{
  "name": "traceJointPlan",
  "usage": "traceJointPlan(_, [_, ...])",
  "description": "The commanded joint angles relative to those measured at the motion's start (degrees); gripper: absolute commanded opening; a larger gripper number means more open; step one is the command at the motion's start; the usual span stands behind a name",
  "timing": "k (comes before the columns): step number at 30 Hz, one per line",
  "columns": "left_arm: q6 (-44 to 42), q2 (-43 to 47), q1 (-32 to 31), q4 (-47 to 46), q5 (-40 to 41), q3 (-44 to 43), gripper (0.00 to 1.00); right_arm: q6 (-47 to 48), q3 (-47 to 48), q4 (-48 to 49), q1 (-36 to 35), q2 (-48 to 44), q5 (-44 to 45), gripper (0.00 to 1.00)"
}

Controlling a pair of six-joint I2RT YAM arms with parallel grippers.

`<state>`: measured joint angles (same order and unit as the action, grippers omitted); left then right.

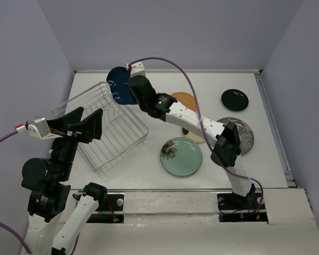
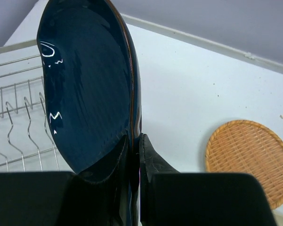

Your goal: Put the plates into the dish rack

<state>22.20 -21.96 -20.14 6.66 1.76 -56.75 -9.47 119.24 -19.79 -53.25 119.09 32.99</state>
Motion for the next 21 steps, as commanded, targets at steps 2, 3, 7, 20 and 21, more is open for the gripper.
traceJointPlan(2, [-0.75,-1.16,-0.07,-2.35,2.72,-0.82,0.99,9.29,17.67,8.09,-4.65,7.81,16.48,0.07])
traceJointPlan(3, [-0.75,-0.64,-0.25,-2.61,2.55,0.31,0.99,11.74,19.17,9.15,-5.27,10.87,18.58,0.07])
traceJointPlan(7, [-1.28,0.59,-0.69,-2.88,2.28,2.52,0.99,20.97,24.45,17.58,-7.29,16.07,23.68,0.07])
traceJointPlan(20, [-3.21,2.88,-1.83,-3.05,2.98,6.65,0.99,27.48,30.78,26.90,-8.97,28.21,27.12,0.07])
traceJointPlan(21, [-3.30,2.97,-1.92,-2.96,3.07,6.83,0.99,28.10,31.14,27.43,-8.97,29.00,27.39,0.07])
